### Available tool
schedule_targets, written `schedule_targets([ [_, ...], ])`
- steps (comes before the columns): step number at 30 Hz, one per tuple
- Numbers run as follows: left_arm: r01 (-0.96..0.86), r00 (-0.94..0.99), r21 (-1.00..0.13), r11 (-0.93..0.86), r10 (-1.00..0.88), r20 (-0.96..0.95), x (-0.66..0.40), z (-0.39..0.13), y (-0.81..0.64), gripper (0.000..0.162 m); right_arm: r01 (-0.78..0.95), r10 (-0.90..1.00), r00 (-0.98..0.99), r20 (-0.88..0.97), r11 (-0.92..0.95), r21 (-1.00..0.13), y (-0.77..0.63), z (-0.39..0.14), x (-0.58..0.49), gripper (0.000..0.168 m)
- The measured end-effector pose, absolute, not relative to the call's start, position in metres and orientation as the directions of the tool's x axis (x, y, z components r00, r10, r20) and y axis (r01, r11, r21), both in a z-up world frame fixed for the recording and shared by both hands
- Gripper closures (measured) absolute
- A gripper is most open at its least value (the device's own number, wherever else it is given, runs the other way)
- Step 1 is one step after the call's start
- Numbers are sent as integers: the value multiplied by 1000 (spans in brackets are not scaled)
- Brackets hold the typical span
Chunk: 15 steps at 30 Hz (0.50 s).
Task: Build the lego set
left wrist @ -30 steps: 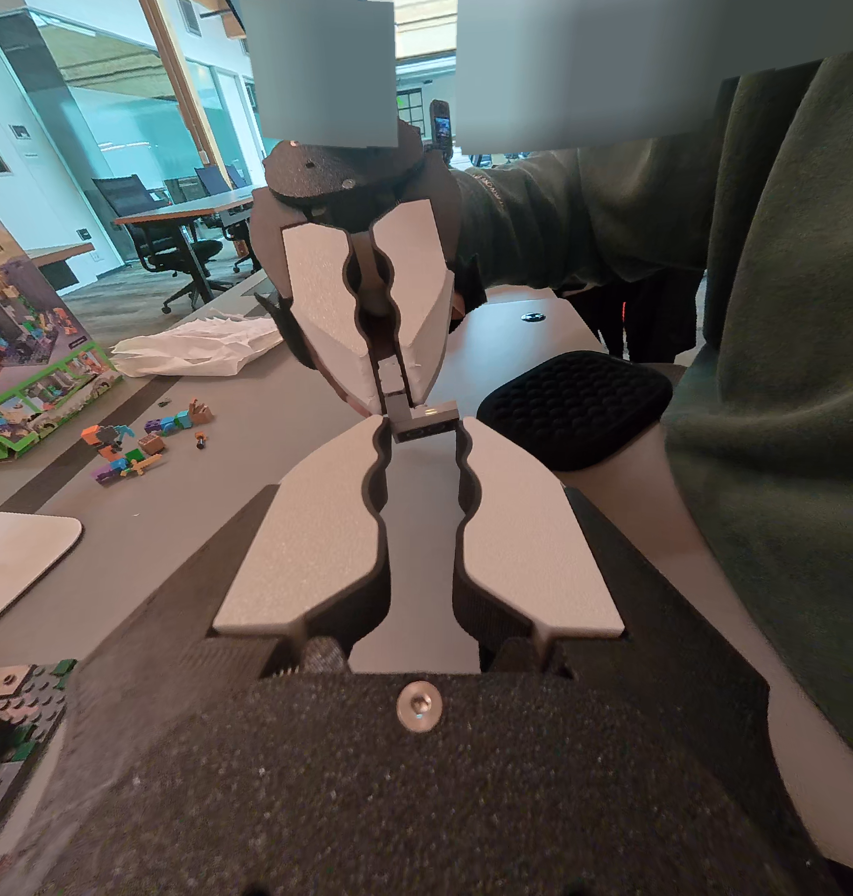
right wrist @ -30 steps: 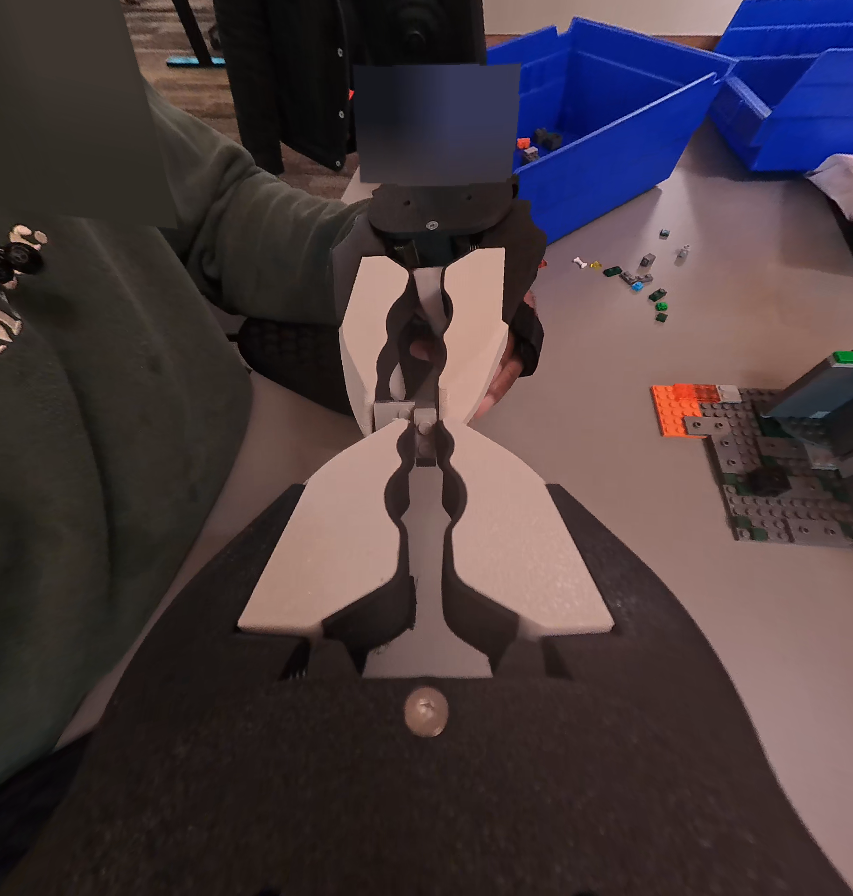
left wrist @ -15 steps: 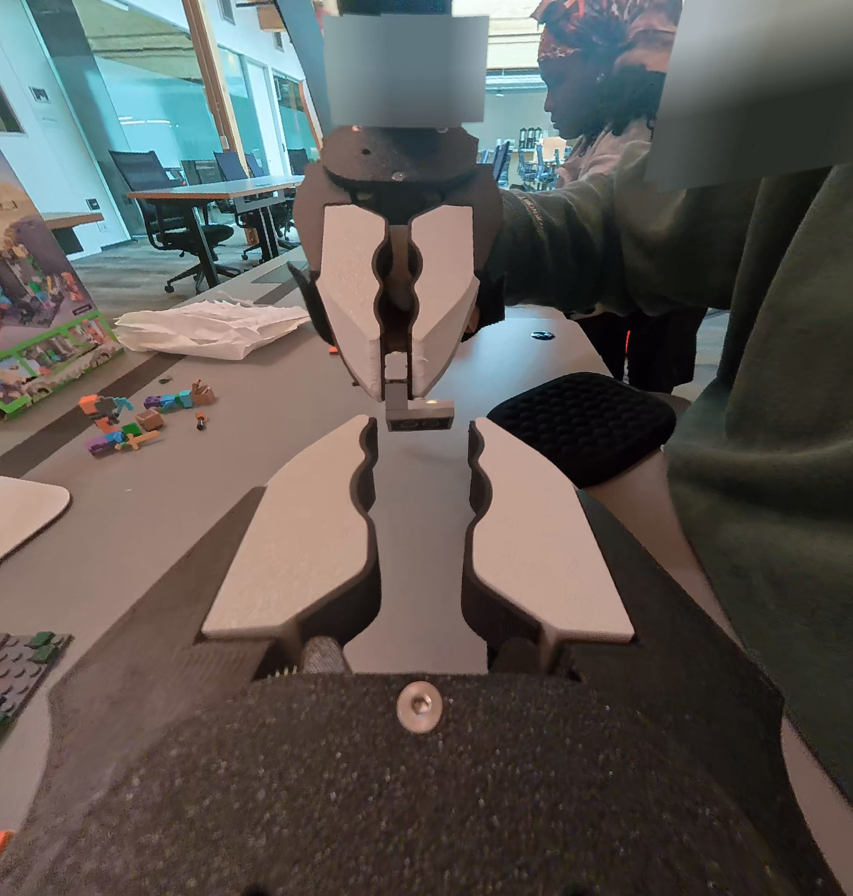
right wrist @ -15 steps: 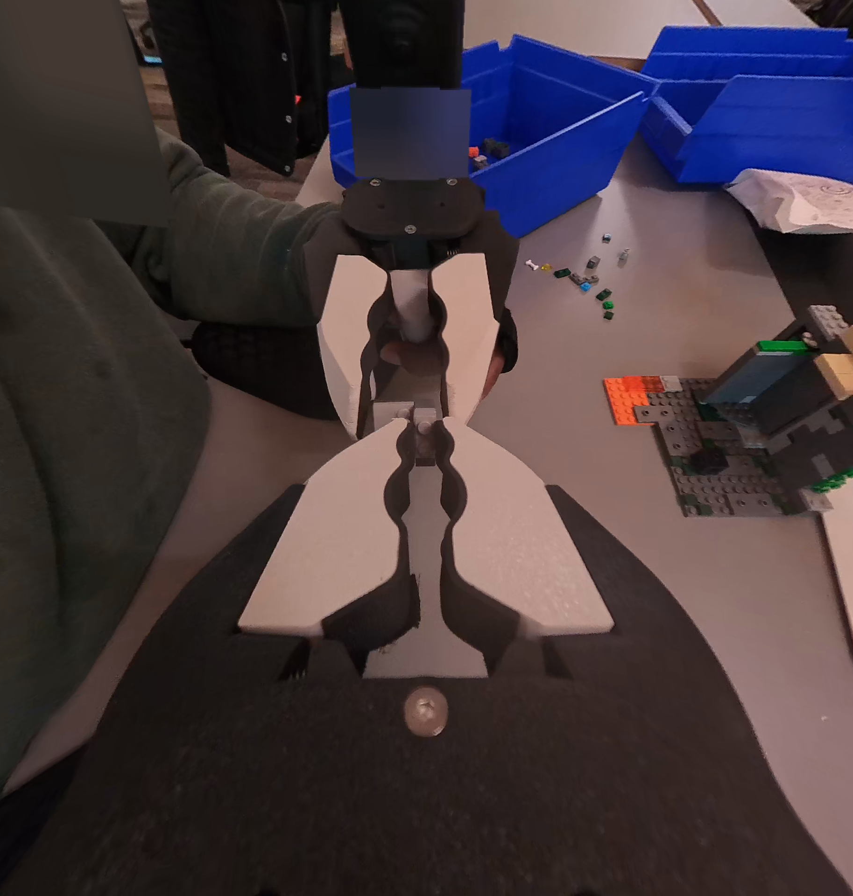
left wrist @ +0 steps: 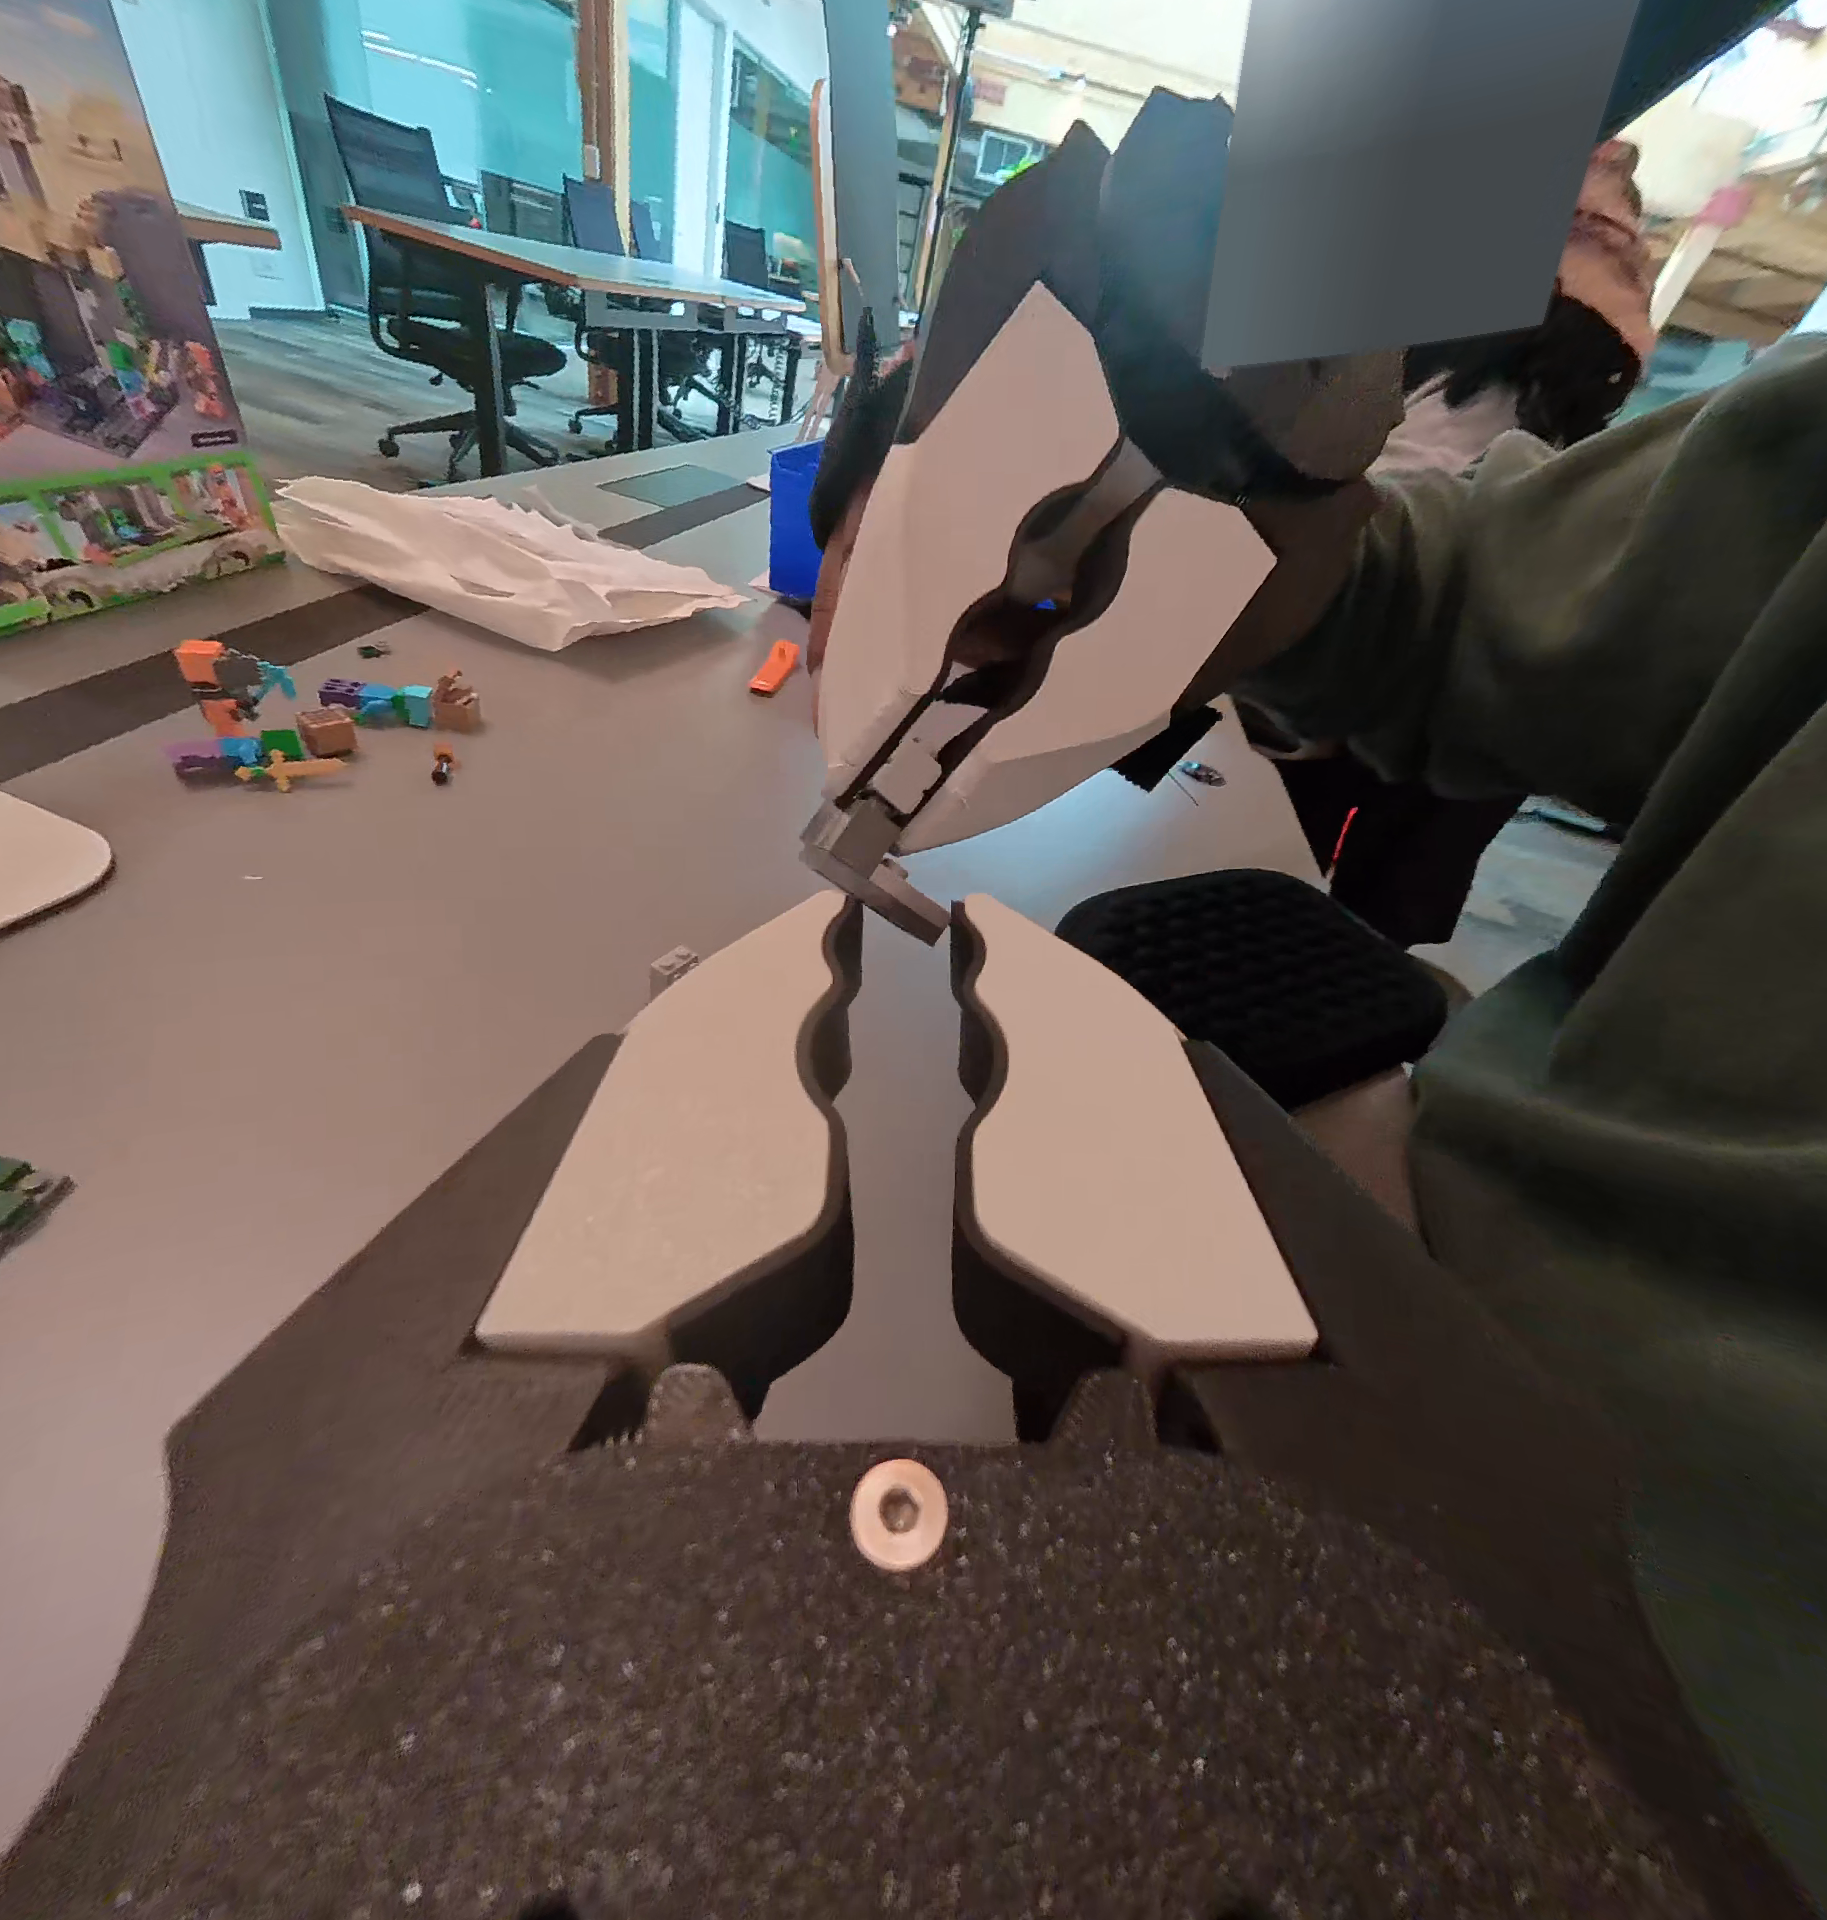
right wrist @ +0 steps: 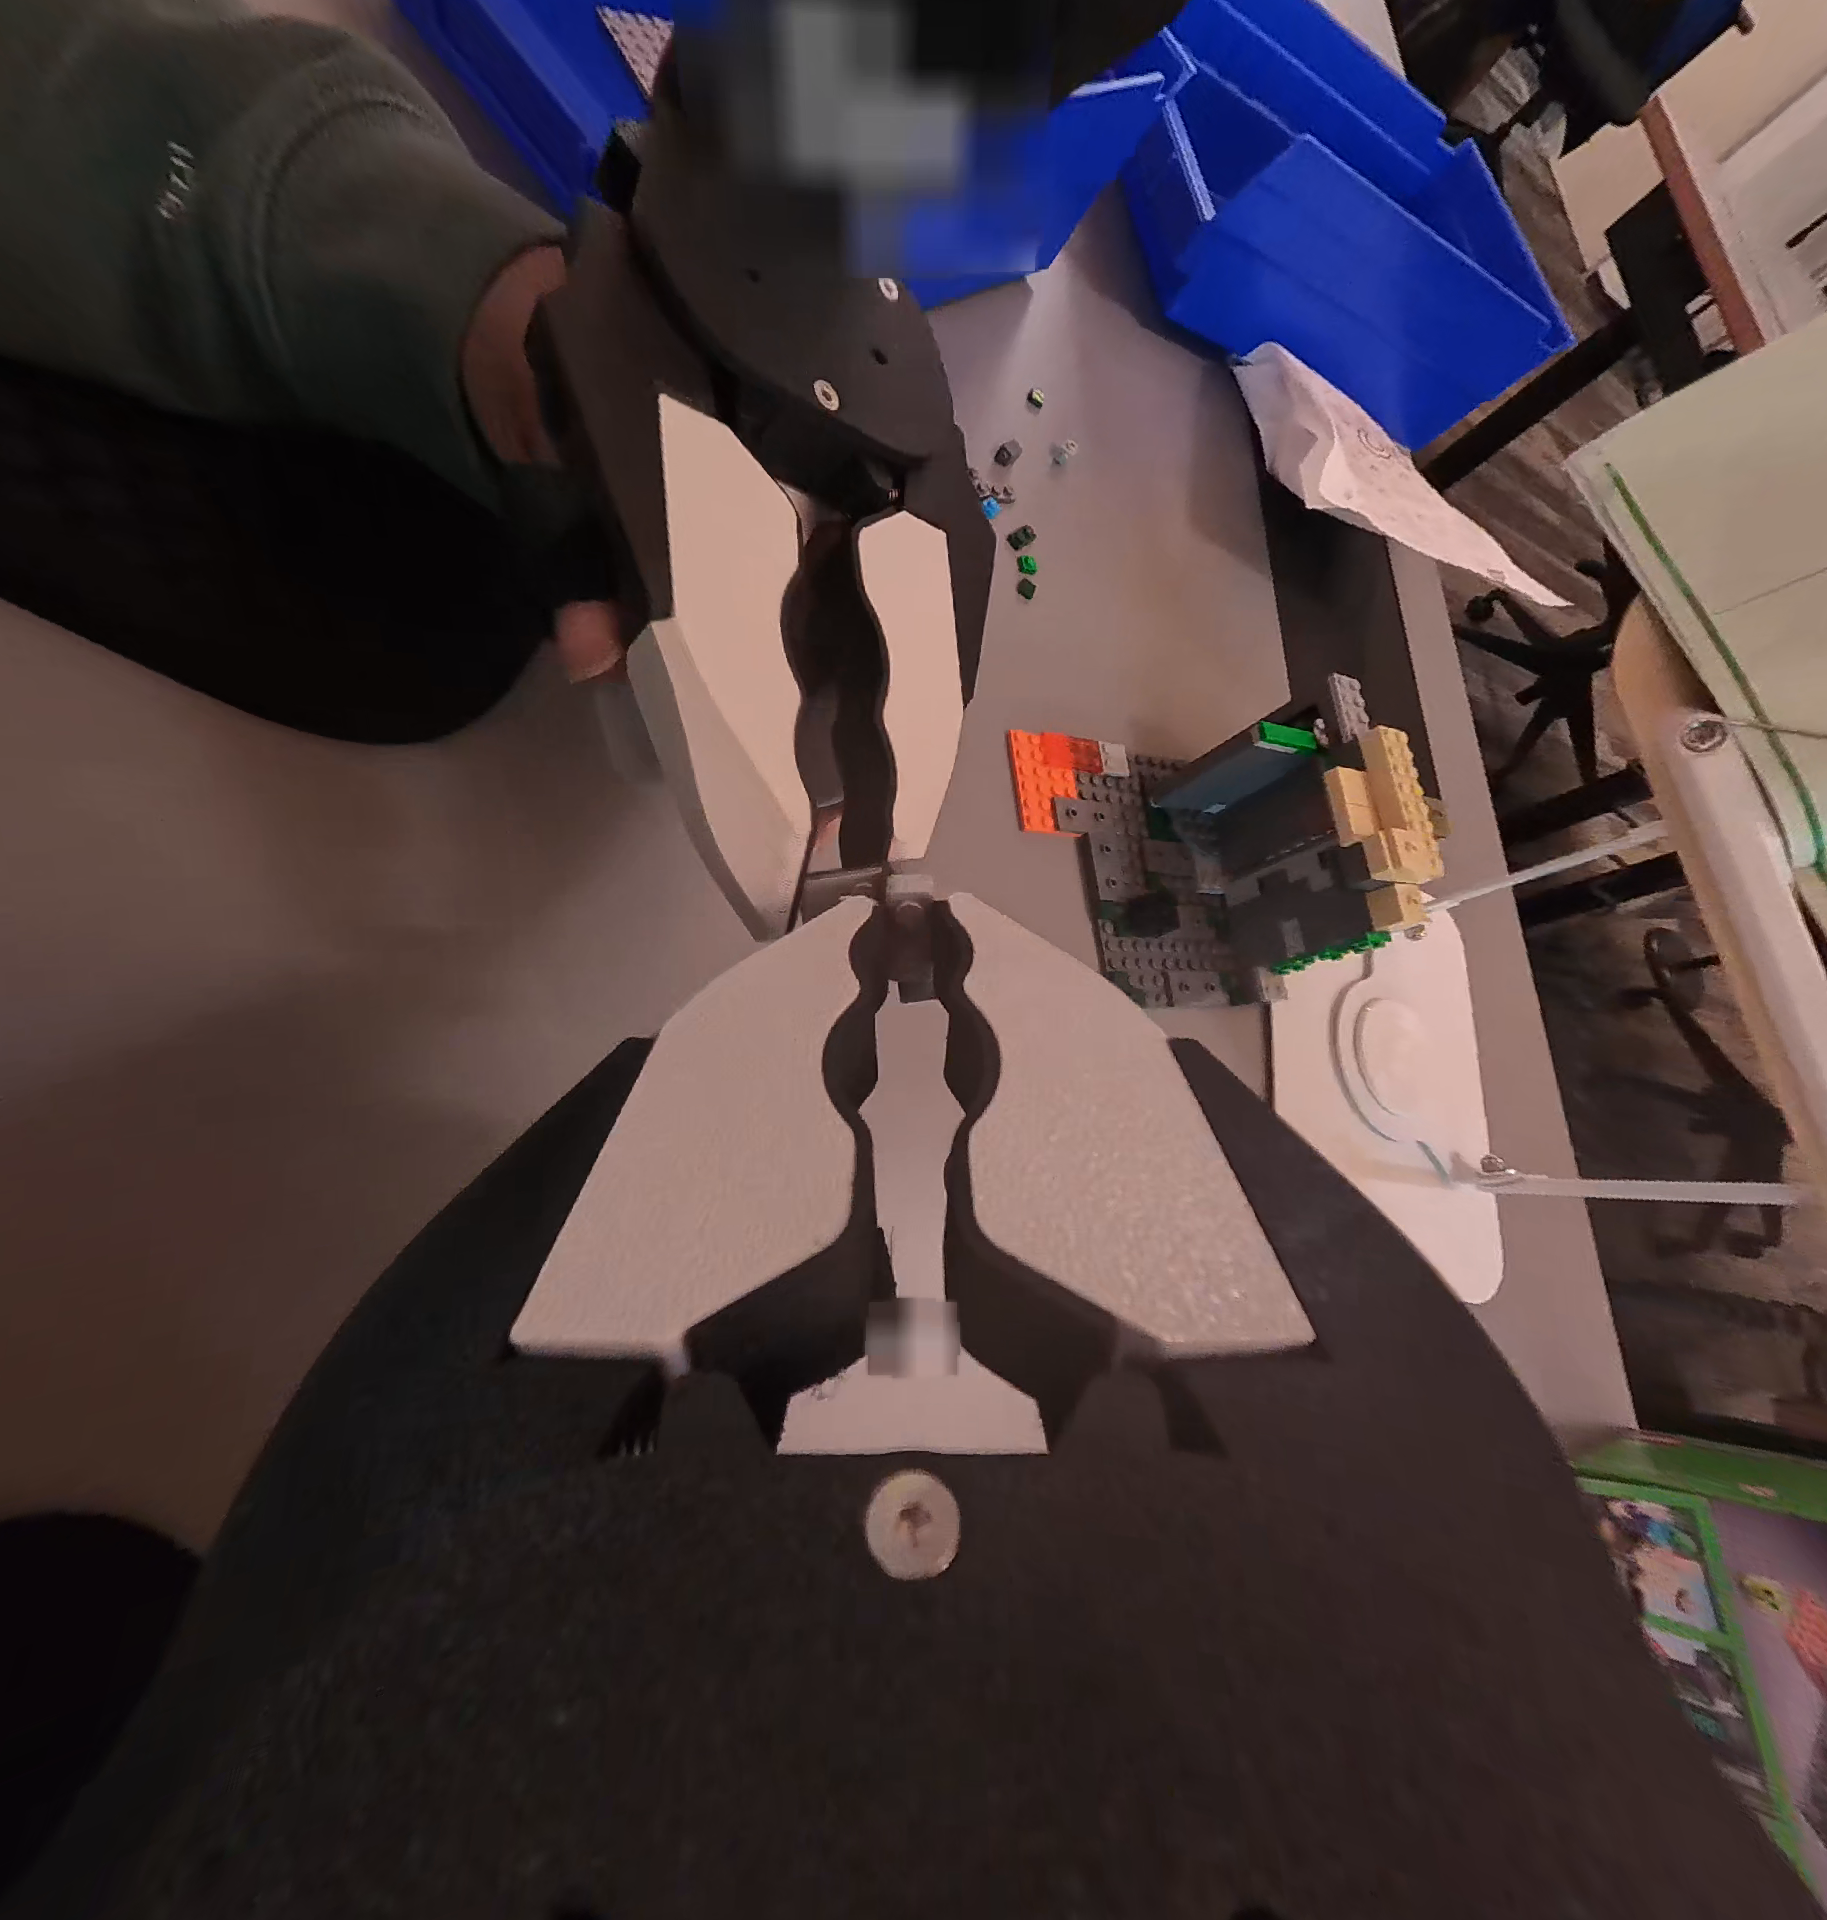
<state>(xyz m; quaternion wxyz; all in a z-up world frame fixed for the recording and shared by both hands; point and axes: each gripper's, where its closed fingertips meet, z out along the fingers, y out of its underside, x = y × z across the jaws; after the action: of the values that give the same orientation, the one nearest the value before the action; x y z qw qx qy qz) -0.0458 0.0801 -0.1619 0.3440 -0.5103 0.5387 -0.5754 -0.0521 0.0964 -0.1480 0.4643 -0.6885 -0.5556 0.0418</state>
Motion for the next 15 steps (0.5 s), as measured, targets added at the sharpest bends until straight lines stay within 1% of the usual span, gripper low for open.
schedule_targets([
  [5, -160, -242, -986, -55, -966, 93, -46, -167, 76, 146, 748, 809, 335, 482, 83, -658, 91, -151, -53, 161],
  [15, -135, -342, -985, 105, -938, -53, -54, -168, 58, 147, 788, 799, 169, 576, 242, -567, 71, -152, -60, 161],
])
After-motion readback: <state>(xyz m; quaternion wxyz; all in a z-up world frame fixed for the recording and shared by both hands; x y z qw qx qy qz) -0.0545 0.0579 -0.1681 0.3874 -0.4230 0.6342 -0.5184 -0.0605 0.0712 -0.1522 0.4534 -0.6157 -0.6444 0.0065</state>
